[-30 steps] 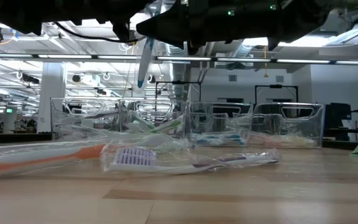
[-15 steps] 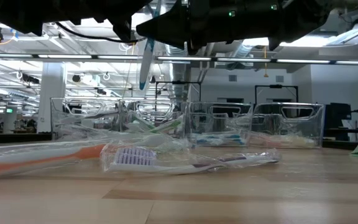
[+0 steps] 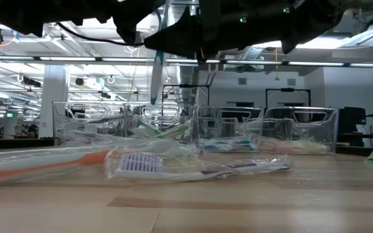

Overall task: Pick & Place Toothbrushes
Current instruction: Put the blue toothbrush into the middle right transparent bin

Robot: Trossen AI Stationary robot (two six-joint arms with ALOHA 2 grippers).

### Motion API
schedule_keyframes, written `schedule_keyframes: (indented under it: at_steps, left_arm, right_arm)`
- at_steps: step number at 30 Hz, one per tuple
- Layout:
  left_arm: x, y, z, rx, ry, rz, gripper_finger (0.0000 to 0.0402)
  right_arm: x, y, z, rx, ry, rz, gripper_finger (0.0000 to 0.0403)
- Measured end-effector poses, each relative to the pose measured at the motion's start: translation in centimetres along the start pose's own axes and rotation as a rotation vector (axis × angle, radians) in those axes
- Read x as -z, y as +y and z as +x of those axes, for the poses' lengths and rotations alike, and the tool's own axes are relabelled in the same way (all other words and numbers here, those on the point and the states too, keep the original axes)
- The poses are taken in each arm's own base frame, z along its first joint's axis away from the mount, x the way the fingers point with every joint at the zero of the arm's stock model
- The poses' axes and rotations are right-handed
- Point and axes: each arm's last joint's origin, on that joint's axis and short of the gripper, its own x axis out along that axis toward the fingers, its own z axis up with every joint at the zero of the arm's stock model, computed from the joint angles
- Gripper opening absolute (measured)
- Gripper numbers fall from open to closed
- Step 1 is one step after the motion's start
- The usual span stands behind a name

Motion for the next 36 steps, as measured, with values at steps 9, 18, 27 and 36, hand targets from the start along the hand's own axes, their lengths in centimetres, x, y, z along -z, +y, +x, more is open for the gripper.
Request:
schedule_keyframes:
  at_steps: [9, 18, 27, 36]
  left_arm:
    - [0.0, 0.0, 0.0, -0.013, -0.002, 0.001, 0.0172]
    - [1.9, 0.4, -1.2, -0.034, 0.065, -0.053, 0.0163]
    - [2.7, 0.6, -1.8, -0.04, 0.093, -0.089, 0.0166]
    - [2.7, 0.6, -1.8, -0.042, 0.092, -0.171, 0.0166]
  right_arm:
    - [0.5, 1.1, -0.3, -0.029, 0.058, -0.009, 0.0009]
    - [-0.5, 1.3, -2.0, 0.059, 0.193, 0.012, 0.0007]
    - [-5.3, -2.9, -7.2, 0.27, 0.281, 0.18, 0.0013]
    - [-6.3, -9.6, -11.6, 0.505, 0.384, 0.405, 0.002]
